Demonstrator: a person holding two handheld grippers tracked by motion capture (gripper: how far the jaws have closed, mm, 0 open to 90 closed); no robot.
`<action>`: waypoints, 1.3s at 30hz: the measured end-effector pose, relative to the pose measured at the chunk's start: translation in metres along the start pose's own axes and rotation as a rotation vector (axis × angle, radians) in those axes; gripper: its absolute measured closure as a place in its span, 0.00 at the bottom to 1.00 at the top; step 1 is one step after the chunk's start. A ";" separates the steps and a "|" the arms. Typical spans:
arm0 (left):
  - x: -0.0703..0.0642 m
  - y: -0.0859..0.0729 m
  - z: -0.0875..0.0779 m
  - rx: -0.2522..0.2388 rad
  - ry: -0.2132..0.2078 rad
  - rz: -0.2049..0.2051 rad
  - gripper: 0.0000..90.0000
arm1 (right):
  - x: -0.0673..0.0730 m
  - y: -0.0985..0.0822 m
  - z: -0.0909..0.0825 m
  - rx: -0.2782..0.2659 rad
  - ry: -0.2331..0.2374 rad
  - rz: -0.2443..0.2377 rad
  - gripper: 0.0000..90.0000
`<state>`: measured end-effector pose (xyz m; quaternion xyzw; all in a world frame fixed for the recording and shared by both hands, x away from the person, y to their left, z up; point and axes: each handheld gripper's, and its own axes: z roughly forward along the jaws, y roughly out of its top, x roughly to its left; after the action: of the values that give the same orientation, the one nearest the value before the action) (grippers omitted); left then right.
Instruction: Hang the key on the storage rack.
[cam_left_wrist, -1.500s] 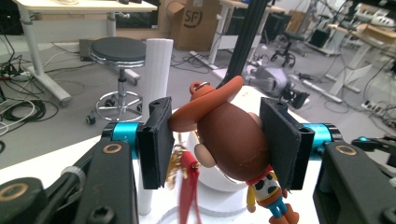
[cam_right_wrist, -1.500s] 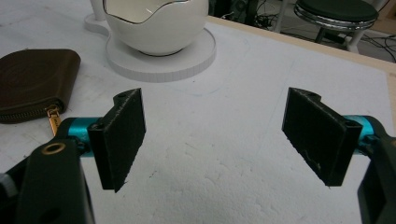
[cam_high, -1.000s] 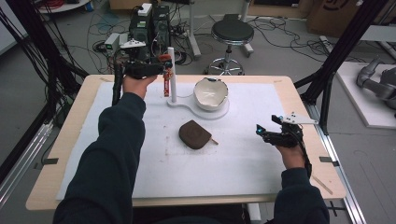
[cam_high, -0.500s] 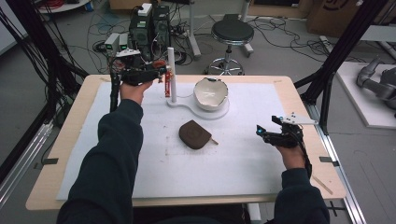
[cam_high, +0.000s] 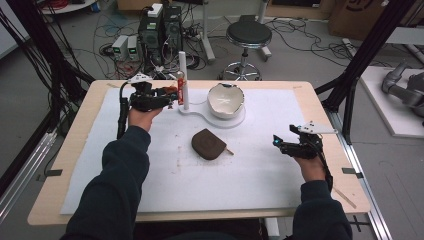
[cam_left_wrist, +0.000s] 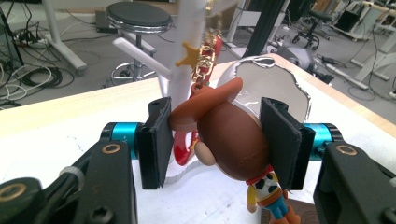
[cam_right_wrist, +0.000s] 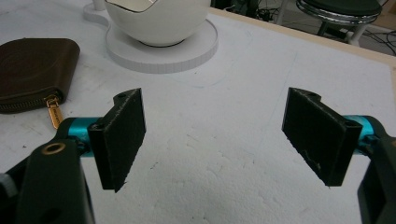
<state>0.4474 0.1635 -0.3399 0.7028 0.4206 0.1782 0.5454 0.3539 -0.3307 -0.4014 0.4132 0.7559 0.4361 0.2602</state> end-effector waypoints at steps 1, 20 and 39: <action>-0.002 0.000 0.000 -0.002 -0.001 0.007 0.50 | 0.000 0.000 0.000 0.000 0.000 -0.002 0.24; -0.007 -0.050 -0.047 -0.099 0.034 -0.014 0.30 | 0.001 -0.001 0.003 0.014 0.013 -0.010 0.26; -0.001 -0.102 -0.082 -0.091 0.072 0.068 0.25 | 0.009 -0.001 0.006 0.036 0.022 -0.007 0.26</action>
<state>0.3476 0.2186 -0.4052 0.6842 0.4071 0.2408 0.5551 0.3534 -0.3211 -0.4057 0.4103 0.7679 0.4259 0.2462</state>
